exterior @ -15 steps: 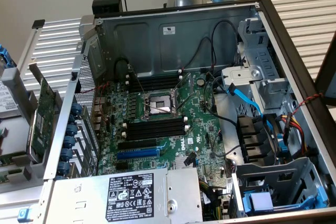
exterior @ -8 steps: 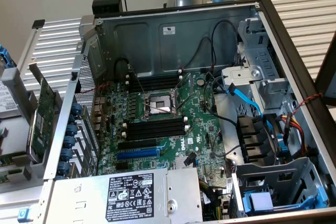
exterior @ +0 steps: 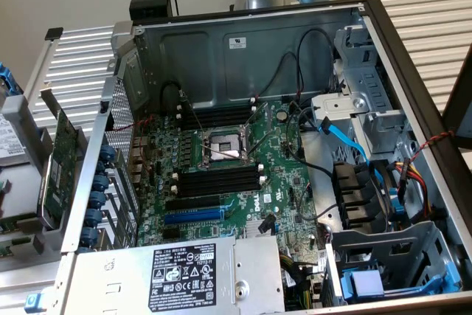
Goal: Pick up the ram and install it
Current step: 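Pick up the ram and move it above insertion slot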
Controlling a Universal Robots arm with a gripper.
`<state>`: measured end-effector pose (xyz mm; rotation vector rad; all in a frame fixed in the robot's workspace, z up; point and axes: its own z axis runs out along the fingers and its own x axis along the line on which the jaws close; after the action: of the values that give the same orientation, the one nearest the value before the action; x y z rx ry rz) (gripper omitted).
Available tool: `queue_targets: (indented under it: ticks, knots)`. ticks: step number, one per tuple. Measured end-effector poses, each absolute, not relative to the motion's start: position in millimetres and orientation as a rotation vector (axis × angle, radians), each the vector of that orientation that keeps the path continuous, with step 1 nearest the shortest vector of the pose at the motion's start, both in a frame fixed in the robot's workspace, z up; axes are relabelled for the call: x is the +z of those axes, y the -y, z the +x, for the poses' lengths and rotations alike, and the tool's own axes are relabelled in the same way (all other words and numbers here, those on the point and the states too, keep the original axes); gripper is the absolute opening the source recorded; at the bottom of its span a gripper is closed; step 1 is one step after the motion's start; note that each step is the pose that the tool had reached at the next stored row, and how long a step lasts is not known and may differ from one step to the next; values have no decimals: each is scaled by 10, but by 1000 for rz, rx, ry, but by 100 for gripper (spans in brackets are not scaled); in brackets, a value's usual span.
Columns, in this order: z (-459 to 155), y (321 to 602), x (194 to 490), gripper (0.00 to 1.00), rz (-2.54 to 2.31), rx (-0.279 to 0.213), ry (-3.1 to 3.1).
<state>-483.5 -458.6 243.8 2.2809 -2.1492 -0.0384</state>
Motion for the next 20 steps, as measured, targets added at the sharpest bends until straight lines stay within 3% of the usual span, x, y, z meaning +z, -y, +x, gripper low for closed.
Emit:
queue_targets:
  ticks: [20]
  knots:
    - [-4810, 4562, 2078, 41, 2286, -38, 2143]
